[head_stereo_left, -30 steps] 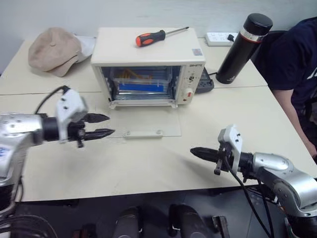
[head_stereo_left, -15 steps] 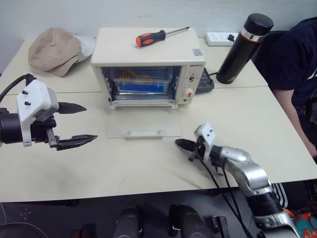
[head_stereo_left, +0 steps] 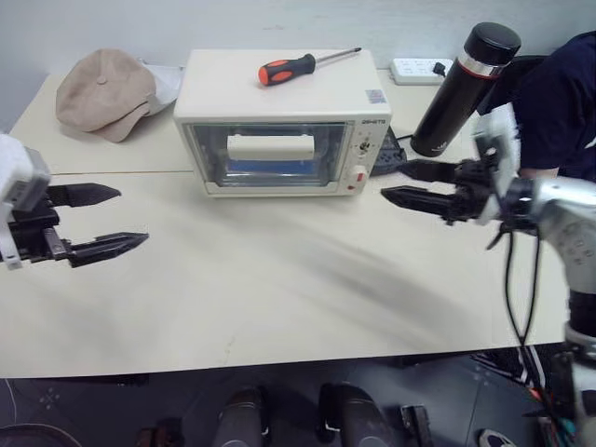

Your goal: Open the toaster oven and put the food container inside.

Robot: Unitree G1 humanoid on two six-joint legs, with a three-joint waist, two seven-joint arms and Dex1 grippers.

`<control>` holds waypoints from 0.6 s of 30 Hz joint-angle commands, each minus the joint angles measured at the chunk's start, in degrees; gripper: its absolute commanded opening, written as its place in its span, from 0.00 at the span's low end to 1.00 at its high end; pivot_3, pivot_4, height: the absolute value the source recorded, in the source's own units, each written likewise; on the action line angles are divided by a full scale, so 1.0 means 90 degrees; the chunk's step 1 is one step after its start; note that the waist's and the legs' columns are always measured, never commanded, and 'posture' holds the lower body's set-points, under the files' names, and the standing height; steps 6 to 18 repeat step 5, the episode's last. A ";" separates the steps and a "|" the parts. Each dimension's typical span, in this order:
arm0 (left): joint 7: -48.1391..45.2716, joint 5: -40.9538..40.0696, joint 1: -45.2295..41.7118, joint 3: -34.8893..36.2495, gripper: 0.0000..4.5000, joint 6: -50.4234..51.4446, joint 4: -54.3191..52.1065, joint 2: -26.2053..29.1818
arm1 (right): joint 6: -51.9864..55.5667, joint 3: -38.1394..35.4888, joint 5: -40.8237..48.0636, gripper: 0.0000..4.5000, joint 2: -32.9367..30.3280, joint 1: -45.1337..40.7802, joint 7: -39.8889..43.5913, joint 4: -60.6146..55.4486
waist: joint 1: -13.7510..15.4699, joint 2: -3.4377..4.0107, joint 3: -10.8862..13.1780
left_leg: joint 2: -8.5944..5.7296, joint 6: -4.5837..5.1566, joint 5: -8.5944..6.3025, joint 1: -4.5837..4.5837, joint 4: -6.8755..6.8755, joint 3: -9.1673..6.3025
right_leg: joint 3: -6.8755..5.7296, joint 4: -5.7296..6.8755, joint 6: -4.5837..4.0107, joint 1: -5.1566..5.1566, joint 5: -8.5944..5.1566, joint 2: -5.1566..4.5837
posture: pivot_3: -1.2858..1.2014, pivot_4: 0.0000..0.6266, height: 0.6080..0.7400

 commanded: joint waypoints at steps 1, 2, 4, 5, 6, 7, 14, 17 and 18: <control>-0.0097 -0.0071 -0.0285 0.0323 1.00 -0.0118 0.0211 0.0254 | 0.0036 -0.0383 0.0268 1.00 -0.0341 0.0001 0.0288 -0.0167 | -0.0010 0.0000 0.0000 | 0.0001 -0.0001 0.0000 0.0002 -0.0001 0.0000 | 0.0000 0.0001 0.0000 0.0001 0.0000 0.0000 | 0.52 0.24 1.00; -0.0087 -0.0141 -0.0387 0.0336 1.00 -0.0091 0.0250 0.0270 | -0.0028 -0.0389 0.0212 1.00 -0.0354 0.0067 0.0234 -0.0164 | -0.0020 0.0000 0.0000 | 0.0002 -0.0001 0.0000 0.0002 -0.0002 0.0000 | 0.0000 0.0001 0.0000 0.0001 0.0000 0.0001 | 0.52 0.24 1.00; -0.0033 -0.0242 -0.0507 0.0335 1.00 -0.0037 0.0233 0.0203 | -0.0122 -0.0367 0.0117 1.00 -0.0222 0.0211 0.0023 -0.0175 | -0.0043 0.0000 0.0000 | 0.0004 -0.0002 0.0000 0.0003 -0.0002 0.0003 | 0.0002 0.0002 0.0000 0.0000 0.0000 0.0001 | 0.52 0.24 1.00; 0.0003 -0.0179 -0.0446 0.0283 1.00 -0.0107 0.0176 0.0117 | -0.0176 -0.0320 0.0065 1.00 -0.0104 0.0313 -0.0113 -0.0226 | -0.0043 0.0000 0.0000 | 0.0004 -0.0004 0.0000 0.0004 -0.0005 0.0006 | 0.0004 0.0002 0.0000 -0.0001 0.0000 0.0001 | 0.52 0.24 1.00; 0.0003 -0.0179 -0.0446 0.0283 1.00 -0.0107 0.0176 0.0117 | -0.0176 -0.0320 0.0065 1.00 -0.0104 0.0313 -0.0113 -0.0226 | -0.0043 0.0000 0.0000 | 0.0004 -0.0004 0.0000 0.0004 -0.0005 0.0006 | 0.0004 0.0002 0.0000 -0.0001 0.0000 0.0001 | 0.52 0.24 1.00; 0.0003 -0.0179 -0.0446 0.0283 1.00 -0.0107 0.0176 0.0117 | -0.0176 -0.0320 0.0065 1.00 -0.0104 0.0313 -0.0113 -0.0226 | -0.0043 0.0000 0.0000 | 0.0004 -0.0004 0.0000 0.0004 -0.0005 0.0006 | 0.0004 0.0002 0.0000 -0.0001 0.0000 0.0001 | 0.52 0.24 1.00; 0.0003 -0.0179 -0.0446 0.0283 1.00 -0.0107 0.0176 0.0117 | -0.0176 -0.0320 0.0065 1.00 -0.0104 0.0313 -0.0113 -0.0226 | -0.0043 0.0000 0.0000 | 0.0004 -0.0004 0.0000 0.0004 -0.0005 0.0006 | 0.0004 0.0002 0.0000 -0.0001 0.0000 0.0001 | 0.52 0.24 1.00; 0.0003 -0.0179 -0.0446 0.0283 1.00 -0.0107 0.0176 0.0117 | -0.0176 -0.0320 0.0065 1.00 -0.0104 0.0313 -0.0113 -0.0226 | -0.0043 0.0000 0.0000 | 0.0004 -0.0004 0.0000 0.0004 -0.0005 0.0006 | 0.0004 0.0002 0.0000 -0.0001 0.0000 0.0001 | 0.52 0.24 1.00; 0.0003 -0.0179 -0.0446 0.0283 1.00 -0.0107 0.0176 0.0117 | -0.0176 -0.0320 0.0065 1.00 -0.0104 0.0313 -0.0113 -0.0226 | -0.0043 0.0000 0.0000 | 0.0004 -0.0004 0.0000 0.0004 -0.0005 0.0006 | 0.0004 0.0002 0.0000 -0.0001 0.0000 0.0001 | 0.52 0.24 1.00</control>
